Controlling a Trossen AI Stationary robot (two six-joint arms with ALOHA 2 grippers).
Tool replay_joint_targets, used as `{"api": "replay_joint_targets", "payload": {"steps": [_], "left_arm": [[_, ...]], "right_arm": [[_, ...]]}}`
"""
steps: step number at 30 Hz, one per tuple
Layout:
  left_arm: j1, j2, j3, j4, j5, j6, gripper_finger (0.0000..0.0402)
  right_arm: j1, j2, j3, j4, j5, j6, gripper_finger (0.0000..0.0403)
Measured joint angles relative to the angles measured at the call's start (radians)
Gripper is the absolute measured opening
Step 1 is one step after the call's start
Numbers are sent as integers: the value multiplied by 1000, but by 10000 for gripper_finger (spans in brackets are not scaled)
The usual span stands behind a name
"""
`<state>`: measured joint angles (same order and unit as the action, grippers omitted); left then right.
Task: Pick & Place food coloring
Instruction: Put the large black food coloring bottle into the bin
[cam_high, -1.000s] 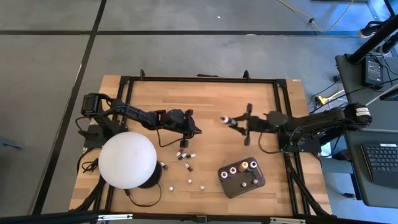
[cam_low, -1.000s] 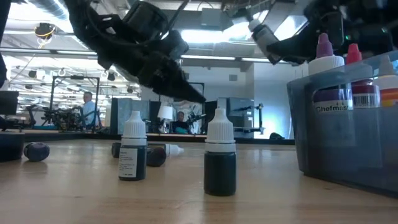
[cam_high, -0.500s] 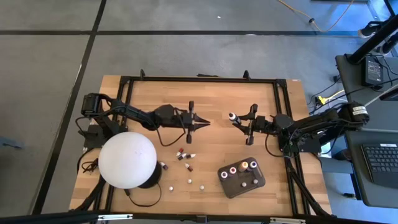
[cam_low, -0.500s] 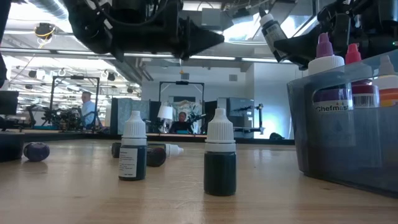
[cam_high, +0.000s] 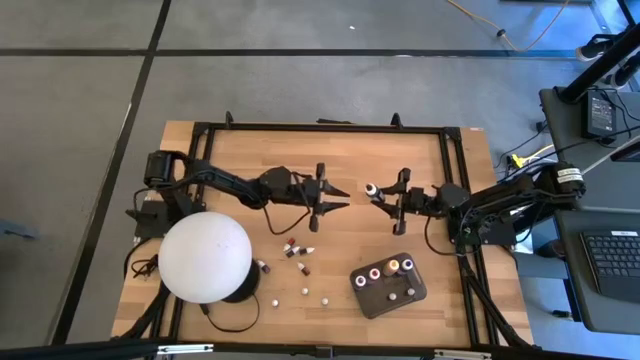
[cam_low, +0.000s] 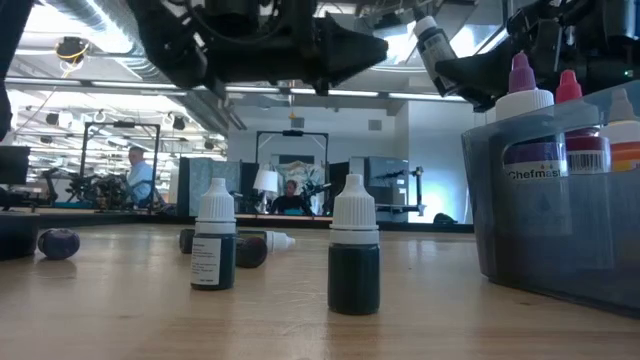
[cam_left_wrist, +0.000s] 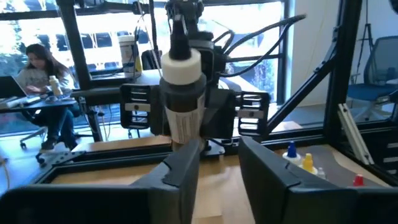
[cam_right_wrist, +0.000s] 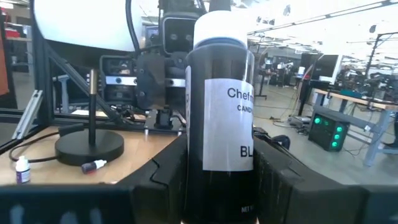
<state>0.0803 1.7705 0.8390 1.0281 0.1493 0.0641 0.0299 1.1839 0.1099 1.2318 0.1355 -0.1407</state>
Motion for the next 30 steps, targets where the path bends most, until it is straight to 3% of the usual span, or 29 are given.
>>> {"api": "replay_joint_targets", "payload": {"steps": [9, 30], "left_arm": [[-14, 65, 72, -8, 5, -1, 171], [-12, 57, 73, 53, -124, 30, 169]], "right_arm": [[0, 94, 64, 2, -6, -28, 139], [33, 103, 68, 21, -32, -21, 139]]}}
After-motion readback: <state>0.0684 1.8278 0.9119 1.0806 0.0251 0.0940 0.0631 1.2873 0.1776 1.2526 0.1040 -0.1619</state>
